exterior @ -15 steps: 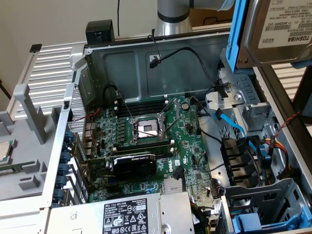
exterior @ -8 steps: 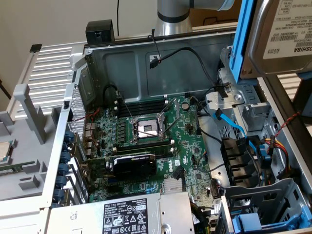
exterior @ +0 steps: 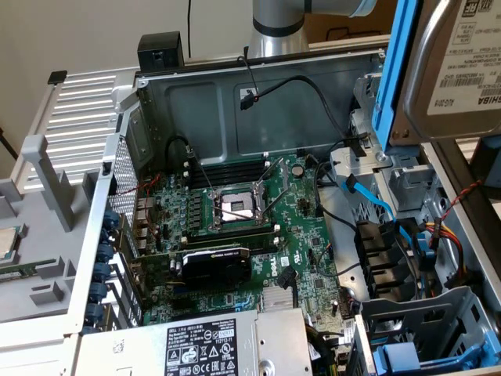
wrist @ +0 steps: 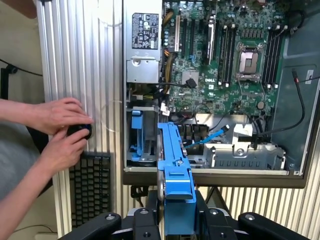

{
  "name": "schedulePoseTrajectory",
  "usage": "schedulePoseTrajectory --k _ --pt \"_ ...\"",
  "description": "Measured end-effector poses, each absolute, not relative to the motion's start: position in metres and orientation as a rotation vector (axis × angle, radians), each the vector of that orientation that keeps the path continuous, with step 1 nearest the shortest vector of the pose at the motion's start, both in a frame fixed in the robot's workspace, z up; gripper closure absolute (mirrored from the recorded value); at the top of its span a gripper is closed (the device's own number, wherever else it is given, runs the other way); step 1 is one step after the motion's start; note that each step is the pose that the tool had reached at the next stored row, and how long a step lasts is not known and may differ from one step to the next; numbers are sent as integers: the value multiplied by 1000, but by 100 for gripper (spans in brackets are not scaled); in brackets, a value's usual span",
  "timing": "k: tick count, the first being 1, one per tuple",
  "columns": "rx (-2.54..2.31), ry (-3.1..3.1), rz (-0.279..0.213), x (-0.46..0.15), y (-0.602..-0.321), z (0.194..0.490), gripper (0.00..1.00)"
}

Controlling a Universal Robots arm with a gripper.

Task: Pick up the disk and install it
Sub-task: 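Insert the disk into the insertion slot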

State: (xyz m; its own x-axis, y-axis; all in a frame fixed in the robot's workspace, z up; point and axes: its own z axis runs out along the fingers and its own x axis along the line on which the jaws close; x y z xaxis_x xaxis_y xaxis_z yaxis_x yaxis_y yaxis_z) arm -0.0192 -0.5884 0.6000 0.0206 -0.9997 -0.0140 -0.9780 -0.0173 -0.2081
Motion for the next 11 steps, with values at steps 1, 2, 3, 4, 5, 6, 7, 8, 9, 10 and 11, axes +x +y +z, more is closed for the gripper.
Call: schedulePoseTrajectory --k 1,2,3,4,5,6,7,8,9,10,11 --pt "-2122 2086 -205 -19 -589 599 63" --pt "-2119 2088 -206 -19 -590 598 63" --pt "-2116 2090 -208 -19 -591 596 63" --pt "-2114 2092 -208 -19 -592 595 63" --pt "-2111 2094 -209 -19 -592 593 63" --pt "-2109 2097 -209 -19 -593 591 63" --pt "-2106 2099 -210 -19 -594 589 63" --pt "-2104 2102 -210 -19 -595 588 63" --pt "-2102 2104 -210 -19 -595 586 63" --pt "-2100 2106 -211 -18 -596 584 63" --pt "-2097 2109 -211 -18 -596 583 63"
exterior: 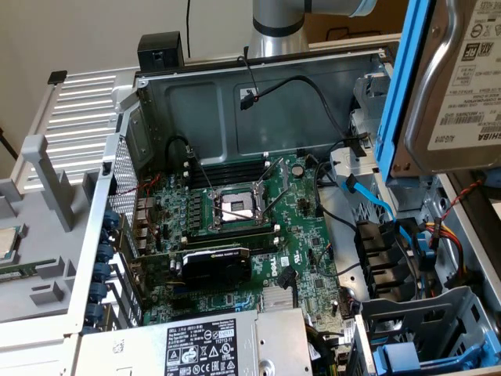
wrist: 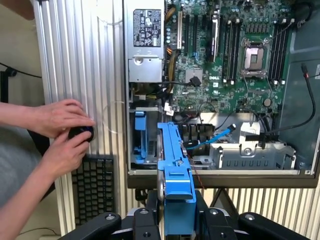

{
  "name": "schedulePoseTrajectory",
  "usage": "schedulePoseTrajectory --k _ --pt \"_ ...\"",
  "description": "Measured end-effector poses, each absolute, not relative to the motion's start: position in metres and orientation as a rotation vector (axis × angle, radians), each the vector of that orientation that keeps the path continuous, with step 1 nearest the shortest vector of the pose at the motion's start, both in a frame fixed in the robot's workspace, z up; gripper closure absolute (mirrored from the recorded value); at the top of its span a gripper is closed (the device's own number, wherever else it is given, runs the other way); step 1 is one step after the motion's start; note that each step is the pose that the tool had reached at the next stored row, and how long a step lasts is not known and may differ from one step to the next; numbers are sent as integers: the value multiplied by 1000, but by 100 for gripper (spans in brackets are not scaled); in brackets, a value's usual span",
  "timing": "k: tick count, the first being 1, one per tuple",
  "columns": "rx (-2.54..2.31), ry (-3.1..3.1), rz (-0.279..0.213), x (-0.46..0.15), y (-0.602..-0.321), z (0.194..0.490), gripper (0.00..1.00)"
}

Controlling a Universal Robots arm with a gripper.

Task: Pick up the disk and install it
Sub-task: 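Insert the disk into the insertion slot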

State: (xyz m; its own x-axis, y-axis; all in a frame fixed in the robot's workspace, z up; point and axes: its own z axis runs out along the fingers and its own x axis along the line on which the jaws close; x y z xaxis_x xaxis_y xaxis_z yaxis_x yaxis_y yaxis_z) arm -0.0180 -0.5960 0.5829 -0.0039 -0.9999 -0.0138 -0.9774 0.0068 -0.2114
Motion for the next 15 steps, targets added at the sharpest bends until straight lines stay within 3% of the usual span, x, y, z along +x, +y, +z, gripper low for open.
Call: schedulePoseTrajectory --k 15 --pt "-2036 2142 -225 -17 -603 565 63"
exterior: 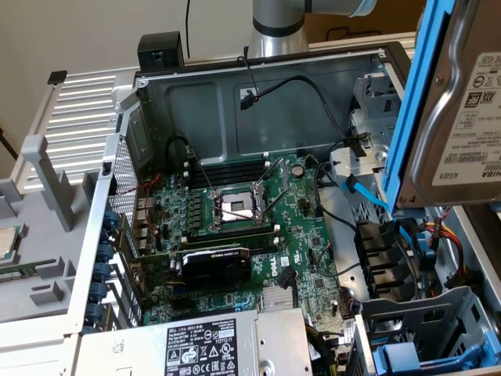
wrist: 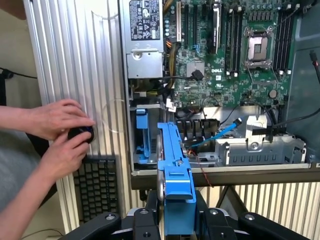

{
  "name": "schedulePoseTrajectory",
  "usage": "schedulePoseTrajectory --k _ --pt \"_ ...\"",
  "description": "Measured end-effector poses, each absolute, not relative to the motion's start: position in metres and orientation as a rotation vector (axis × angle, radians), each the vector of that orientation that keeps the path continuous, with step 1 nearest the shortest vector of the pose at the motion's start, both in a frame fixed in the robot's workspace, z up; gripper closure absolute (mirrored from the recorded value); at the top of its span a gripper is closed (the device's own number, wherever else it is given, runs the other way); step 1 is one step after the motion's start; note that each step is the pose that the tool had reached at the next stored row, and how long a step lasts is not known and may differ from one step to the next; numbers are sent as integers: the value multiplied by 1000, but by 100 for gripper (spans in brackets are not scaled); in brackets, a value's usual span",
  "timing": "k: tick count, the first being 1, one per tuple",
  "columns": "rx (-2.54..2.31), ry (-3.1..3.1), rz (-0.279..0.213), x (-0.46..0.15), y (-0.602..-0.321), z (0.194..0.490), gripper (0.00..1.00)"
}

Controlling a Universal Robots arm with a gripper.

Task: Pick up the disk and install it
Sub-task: 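Insert the disk into the insertion slot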

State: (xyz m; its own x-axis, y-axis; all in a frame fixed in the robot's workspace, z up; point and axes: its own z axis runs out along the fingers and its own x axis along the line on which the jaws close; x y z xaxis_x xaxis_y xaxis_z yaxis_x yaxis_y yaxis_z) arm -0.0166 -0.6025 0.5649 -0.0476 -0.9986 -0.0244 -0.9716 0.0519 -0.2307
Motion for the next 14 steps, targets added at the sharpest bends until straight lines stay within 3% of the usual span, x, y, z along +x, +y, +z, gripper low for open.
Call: schedulePoseTrajectory --k 14 --pt "-1996 2158 -202 -15 -611 554 63"
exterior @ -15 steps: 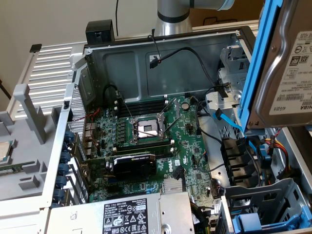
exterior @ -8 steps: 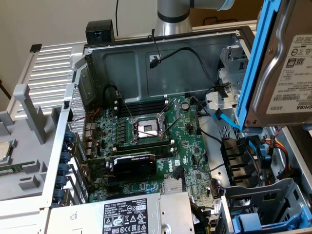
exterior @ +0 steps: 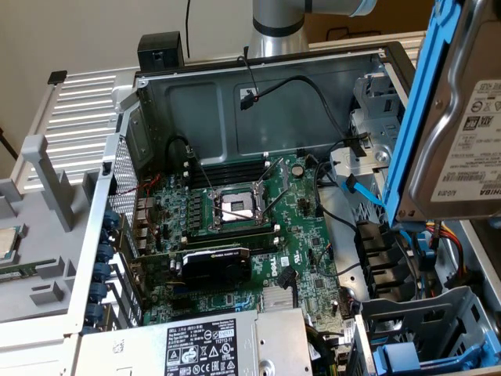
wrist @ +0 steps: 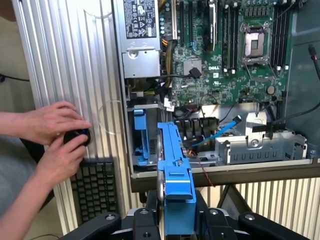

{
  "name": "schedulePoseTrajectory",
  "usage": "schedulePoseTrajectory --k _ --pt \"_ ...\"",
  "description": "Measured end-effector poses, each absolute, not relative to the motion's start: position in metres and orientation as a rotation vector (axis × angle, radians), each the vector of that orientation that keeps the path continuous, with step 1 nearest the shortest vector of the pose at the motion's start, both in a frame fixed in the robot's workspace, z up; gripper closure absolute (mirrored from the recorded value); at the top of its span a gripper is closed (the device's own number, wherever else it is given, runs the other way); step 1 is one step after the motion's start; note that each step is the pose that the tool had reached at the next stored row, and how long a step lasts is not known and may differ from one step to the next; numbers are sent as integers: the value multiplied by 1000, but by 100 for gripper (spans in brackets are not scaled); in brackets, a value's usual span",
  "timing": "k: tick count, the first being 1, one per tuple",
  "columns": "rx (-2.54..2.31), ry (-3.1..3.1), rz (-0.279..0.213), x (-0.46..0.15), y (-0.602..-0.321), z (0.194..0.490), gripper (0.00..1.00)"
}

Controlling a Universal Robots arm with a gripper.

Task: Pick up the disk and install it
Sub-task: 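Insert the disk into the insertion slot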

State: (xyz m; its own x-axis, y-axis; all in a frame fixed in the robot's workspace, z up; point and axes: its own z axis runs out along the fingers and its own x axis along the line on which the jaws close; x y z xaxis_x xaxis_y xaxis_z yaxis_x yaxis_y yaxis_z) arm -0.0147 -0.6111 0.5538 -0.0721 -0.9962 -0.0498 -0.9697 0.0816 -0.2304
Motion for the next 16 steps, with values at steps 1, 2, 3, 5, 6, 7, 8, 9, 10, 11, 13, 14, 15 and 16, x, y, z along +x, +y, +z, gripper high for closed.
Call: schedulePoseTrajectory --k 1,2,3,5,6,7,8,9,10,11,13,14,15,16 --pt "-1994 2160 -201 -14 -612 552 63" --pt "-1993 2161 -201 -14 -613 550 63" --pt "-1991 2162 -201 -14 -614 548 63" --pt "-1987 2166 -201 -13 -616 545 63" --pt "-1985 2167 -201 -13 -617 543 63" --pt "-1983 2168 -201 -13 -618 541 63" --pt "-1982 2170 -200 -13 -619 539 63" --pt "-1980 2171 -200 -13 -620 537 63" --pt "-1978 2172 -200 -12 -622 536 63" --pt "-1977 2174 -200 -12 -623 534 63" --pt "-1973 2177 -201 -12 -625 530 63" --pt "-1972 2178 -201 -12 -626 528 63" --pt "-1970 2180 -201 -12 -627 527 63" --pt "-1969 2181 -201 -12 -628 525 63"
